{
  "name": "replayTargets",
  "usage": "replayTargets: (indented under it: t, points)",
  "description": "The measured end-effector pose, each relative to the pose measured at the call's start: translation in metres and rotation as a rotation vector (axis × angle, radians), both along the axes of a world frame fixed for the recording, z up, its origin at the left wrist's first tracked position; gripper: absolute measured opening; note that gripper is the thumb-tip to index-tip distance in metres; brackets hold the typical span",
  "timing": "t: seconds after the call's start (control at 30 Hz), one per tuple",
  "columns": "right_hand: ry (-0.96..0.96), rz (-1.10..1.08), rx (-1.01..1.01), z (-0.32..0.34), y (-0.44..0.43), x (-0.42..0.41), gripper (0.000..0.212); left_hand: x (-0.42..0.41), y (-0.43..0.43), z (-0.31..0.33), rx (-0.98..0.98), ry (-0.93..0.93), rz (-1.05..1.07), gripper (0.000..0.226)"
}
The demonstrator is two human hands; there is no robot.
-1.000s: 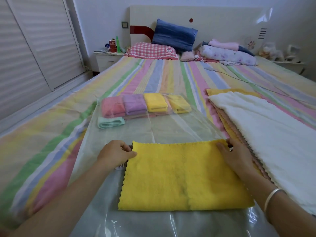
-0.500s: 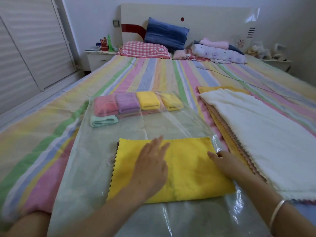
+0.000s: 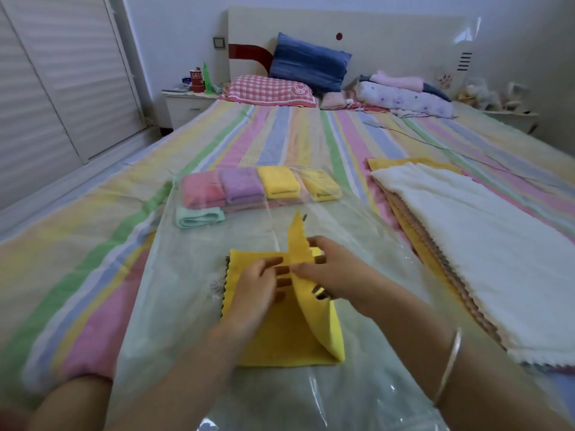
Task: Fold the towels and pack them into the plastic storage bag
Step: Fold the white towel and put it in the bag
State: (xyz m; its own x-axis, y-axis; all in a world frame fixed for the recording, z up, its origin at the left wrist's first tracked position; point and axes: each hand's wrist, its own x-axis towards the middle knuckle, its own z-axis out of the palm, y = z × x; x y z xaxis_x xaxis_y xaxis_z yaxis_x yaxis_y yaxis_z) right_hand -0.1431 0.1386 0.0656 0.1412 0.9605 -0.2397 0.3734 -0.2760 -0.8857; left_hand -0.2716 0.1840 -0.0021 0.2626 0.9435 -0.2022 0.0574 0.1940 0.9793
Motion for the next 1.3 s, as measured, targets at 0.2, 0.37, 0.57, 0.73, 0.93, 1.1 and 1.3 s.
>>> replayTargets:
  t: [0.2,0.37,0.57,0.73,0.93,1.1,1.3]
  points:
    - [0.004,0.189,-0.124,-0.043,0.016,-0.059,0.054,-0.075,0.028,0.017,-0.257,0.237,0.005,0.046]
    - [-0.265,0.044,0.088,-0.055,0.008,-0.037,0.031,-0.068,0.028,-0.001,0.071,0.508,-0.055,0.039]
    - [-0.741,0.003,0.412,-0.074,-0.007,-0.008,0.028,-0.068,0.021,-0.003,0.313,0.546,0.025,0.037]
    - [-0.962,0.176,0.411,-0.108,-0.015,-0.019,0.067,-0.068,0.013,-0.004,0.504,0.845,0.028,0.051]
    - [-1.035,0.24,0.382,-0.123,-0.019,-0.024,0.069,-0.057,-0.005,-0.032,1.187,1.205,-0.253,0.058]
    - [-0.98,0.46,0.513,-0.118,-0.036,-0.006,0.072,-0.076,-0.004,-0.066,1.114,1.279,-0.412,0.068]
    - [-0.996,0.48,0.696,-0.11,-0.058,0.002,0.055,-0.072,-0.007,-0.06,1.165,1.277,-0.389,0.064]
